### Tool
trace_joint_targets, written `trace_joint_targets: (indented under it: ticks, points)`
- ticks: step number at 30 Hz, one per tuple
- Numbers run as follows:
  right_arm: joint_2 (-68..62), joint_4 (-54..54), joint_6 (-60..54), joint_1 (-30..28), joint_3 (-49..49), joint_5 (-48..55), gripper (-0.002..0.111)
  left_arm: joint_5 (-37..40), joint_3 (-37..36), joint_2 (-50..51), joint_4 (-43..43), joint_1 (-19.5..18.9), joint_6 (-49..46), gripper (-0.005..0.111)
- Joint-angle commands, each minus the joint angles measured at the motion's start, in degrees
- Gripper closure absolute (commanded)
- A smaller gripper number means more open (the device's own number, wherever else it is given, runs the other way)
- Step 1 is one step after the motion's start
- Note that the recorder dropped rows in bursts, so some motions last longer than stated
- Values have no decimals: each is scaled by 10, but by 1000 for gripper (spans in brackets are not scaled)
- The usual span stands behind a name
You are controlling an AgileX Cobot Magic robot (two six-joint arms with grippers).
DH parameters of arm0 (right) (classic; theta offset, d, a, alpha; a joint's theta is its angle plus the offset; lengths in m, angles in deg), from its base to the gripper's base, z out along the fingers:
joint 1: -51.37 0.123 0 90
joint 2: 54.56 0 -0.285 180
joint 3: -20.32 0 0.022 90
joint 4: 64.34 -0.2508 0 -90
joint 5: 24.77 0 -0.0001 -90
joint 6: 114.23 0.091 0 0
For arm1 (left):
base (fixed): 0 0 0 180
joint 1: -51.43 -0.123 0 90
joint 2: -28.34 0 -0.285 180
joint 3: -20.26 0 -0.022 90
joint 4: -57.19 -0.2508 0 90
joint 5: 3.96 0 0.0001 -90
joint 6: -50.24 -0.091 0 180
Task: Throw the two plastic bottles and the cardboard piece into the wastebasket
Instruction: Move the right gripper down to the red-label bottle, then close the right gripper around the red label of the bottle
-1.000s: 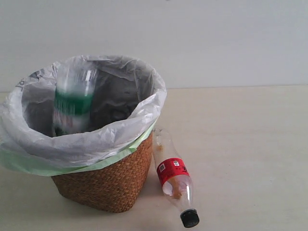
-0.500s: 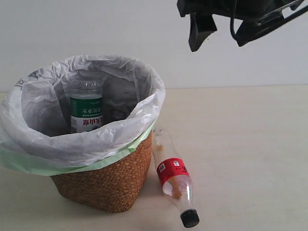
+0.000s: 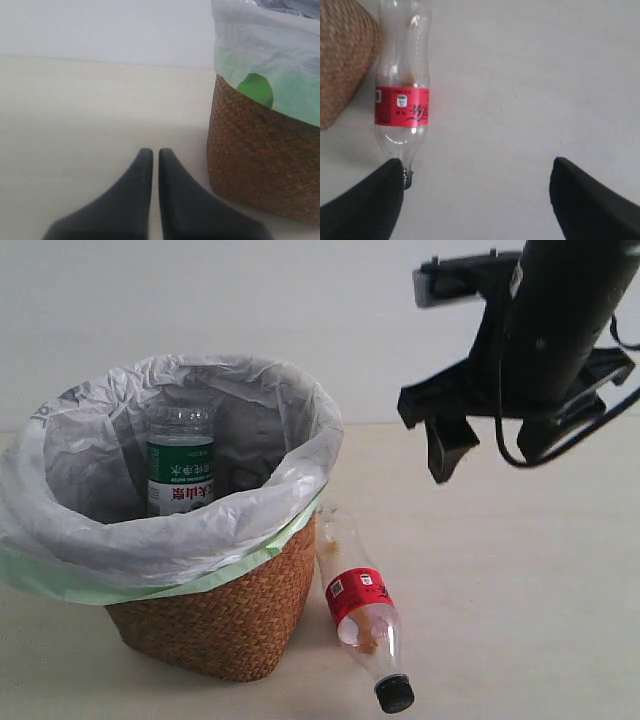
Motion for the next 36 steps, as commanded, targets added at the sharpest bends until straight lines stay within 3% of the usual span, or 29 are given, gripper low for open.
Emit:
trace_joint_targets:
  ticks: [1,6,10,23,26,36]
  points:
    - [-6,-3,7,-1,72,-67,37,-3,-2,-2,-2,0,3,103]
    - [-30,-89,-13,-3,126,-135,39,-3,-2,-2,-2,0,3,103]
    - [-53,-198,-73,-3,158,-199,49,-3,-2,-2,-2,0,3,103]
    - [-74,-244,-135,-2,252,-374,49,-3,-2,-2,-2,0,3,103]
    - [-77,-260,-155,-2,258,-380,43,-3,-2,-2,-2,0,3,103]
    - [-95,-263,-192,0,261,-369,45,-3,-2,-2,-2,0,3,103]
